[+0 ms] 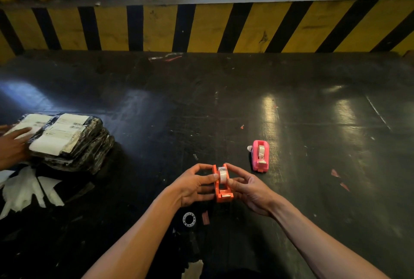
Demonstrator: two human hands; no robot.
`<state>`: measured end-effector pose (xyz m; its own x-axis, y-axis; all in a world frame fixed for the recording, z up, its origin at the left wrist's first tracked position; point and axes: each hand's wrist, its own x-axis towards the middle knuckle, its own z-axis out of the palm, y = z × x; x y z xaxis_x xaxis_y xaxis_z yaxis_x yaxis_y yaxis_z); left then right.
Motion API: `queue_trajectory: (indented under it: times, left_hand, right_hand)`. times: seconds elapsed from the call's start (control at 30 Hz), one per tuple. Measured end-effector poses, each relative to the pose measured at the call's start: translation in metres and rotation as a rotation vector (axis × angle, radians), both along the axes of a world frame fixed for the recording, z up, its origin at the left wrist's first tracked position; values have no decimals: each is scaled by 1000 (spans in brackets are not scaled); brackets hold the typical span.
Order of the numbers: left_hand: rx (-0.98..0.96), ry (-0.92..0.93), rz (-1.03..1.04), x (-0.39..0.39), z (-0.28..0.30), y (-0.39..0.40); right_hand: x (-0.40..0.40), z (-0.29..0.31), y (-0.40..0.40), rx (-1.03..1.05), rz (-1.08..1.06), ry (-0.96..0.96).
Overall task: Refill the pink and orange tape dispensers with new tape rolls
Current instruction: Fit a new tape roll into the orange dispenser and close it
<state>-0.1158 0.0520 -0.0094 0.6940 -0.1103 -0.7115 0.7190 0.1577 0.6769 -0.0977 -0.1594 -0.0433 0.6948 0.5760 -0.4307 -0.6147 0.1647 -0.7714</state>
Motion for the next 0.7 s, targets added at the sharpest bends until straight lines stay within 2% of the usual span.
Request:
queue_trajectory:
  times: [0.2, 0.37, 0.5, 0.7]
  left_hand:
    - [2, -24, 35, -4, -3, -3]
    - [-63, -35, 190, -10, -14, -12]
    - [-106, -51, 298, -10, -16, -16]
    - [-69, -52, 222, -12, -19, -10]
  right_hand:
    - [2, -7, 4, -60, 27, -46]
    - [4, -8, 8, -159, -39, -128]
    - [4, 0, 5, -276, 129, -278]
    - [3, 6, 2, -495, 284, -545]
